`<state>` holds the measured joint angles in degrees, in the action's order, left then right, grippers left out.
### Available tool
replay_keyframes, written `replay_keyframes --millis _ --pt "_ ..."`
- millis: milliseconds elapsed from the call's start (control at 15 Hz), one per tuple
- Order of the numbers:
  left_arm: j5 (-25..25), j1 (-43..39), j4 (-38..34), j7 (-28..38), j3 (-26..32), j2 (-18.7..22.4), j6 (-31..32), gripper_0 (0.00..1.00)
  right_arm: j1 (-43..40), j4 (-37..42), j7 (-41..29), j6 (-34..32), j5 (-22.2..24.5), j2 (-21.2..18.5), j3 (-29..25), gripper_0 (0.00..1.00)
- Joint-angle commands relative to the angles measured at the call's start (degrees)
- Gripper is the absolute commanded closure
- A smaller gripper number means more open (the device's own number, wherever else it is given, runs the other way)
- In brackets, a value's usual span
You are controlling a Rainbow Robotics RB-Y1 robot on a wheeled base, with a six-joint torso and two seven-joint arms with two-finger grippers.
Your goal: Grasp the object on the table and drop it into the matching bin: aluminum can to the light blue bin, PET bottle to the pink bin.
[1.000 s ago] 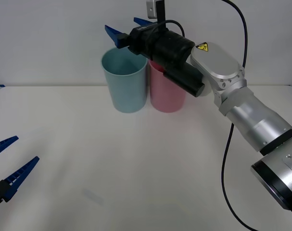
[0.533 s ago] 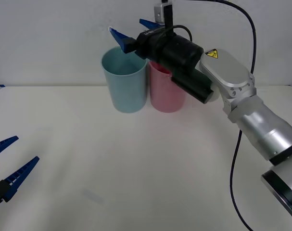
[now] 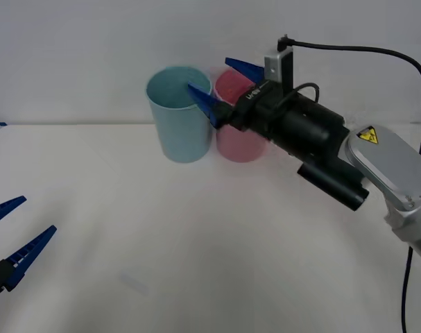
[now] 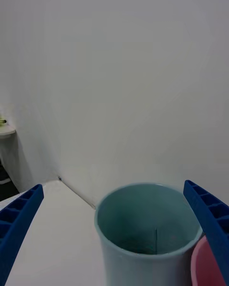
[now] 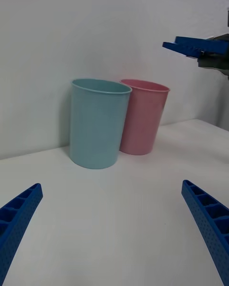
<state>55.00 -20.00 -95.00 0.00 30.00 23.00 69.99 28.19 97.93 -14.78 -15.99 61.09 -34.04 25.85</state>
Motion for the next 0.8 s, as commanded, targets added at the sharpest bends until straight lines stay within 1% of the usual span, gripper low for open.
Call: replay_keyframes --millis 67,267,400,600,800 --pt "0.0 0.0 0.0 0.0 0.0 0.0 0.01 0.0 -9.38 9.47 1.33 -1.5 -1.42 -5.51 -2.73 0.0" --pt "0.0 0.0 0.0 0.0 0.0 0.0 0.01 0.0 -19.58 15.27 3.44 -10.55 -3.35 -9.2 -10.64 0.0" --pt "0.0 0.0 0.0 0.0 0.0 0.0 0.01 0.0 -25.99 17.3 4.84 -17.32 -5.2 -11.14 -16.36 0.0" --pt "0.0 0.0 0.0 0.0 0.0 0.0 0.01 0.0 -34.96 17.65 12.84 -25.23 -10.03 -13.16 -23.56 0.0" --pt "0.0 0.0 0.0 0.0 0.0 0.0 0.01 0.0 -43.31 17.65 18.29 -30.94 -13.11 -13.33 -29.98 0.0"
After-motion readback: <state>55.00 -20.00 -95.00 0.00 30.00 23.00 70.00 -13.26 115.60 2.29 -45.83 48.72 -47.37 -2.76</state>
